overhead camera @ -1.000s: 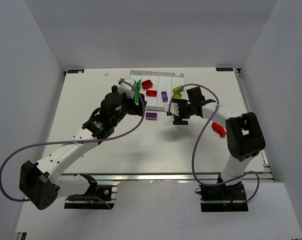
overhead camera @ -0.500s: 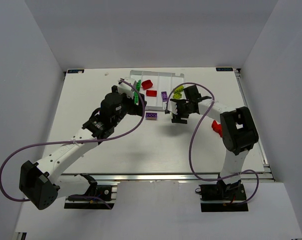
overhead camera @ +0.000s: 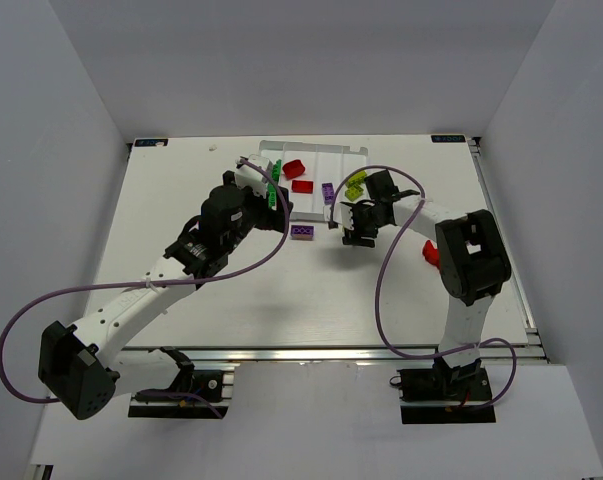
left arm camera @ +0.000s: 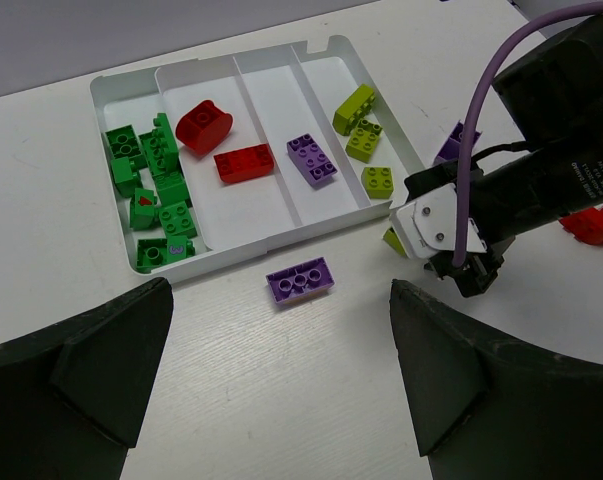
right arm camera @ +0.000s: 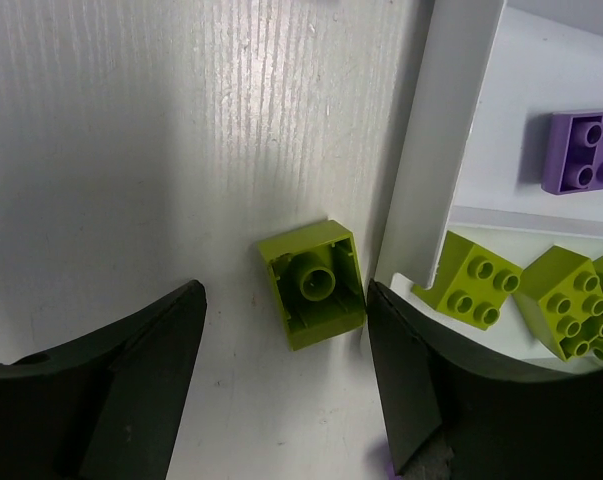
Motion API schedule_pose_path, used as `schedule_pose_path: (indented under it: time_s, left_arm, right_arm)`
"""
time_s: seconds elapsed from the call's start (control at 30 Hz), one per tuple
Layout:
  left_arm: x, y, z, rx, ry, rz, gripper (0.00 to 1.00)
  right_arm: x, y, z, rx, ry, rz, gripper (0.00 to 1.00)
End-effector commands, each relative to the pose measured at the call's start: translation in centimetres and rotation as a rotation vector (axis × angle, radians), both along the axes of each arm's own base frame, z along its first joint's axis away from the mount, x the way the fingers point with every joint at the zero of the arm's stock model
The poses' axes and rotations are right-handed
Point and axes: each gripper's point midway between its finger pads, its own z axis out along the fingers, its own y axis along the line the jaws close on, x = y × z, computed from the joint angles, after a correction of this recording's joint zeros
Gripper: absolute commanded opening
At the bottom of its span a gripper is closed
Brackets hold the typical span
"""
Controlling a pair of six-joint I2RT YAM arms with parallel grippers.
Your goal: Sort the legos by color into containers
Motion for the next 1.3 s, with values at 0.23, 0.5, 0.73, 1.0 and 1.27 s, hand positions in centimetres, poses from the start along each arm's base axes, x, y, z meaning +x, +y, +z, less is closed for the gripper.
schedule_pose_path:
  time_s: [0.23,0.5,0.73,1.0,1.27]
  left_arm:
    - [-0.5,0.2,1.3,-0.021,-0.031,-0.014,0.98]
    - [-0.5,0.3,1.3,-0.021,-0.031,-0.012,0.98]
    - [-0.5,0.3,1.3,-0.021,-0.031,-0.012,0.98]
    - [-0.6,0.2,1.4,-0.023,-0.033,-0.015,0.98]
    - [-0.4,0.3,1.1,-0.016,-0.027,-0.01,0.98]
  right_arm:
    - [-2.1,-0.5,0.2,-0.014,0.059,0.069,0.66]
    - [-1.8,-0.1,-0.6,-0.008,0.116,0.024,0.53]
    - [-1.6,0.7,1.7,0.077,0.139,0.009,0.23]
    - [2.0,1.1,10.5,0.391,0.093,-0.16,0.04]
    - [8.3,-0.4,12.2,0.564,0.081,-0.638,0.08]
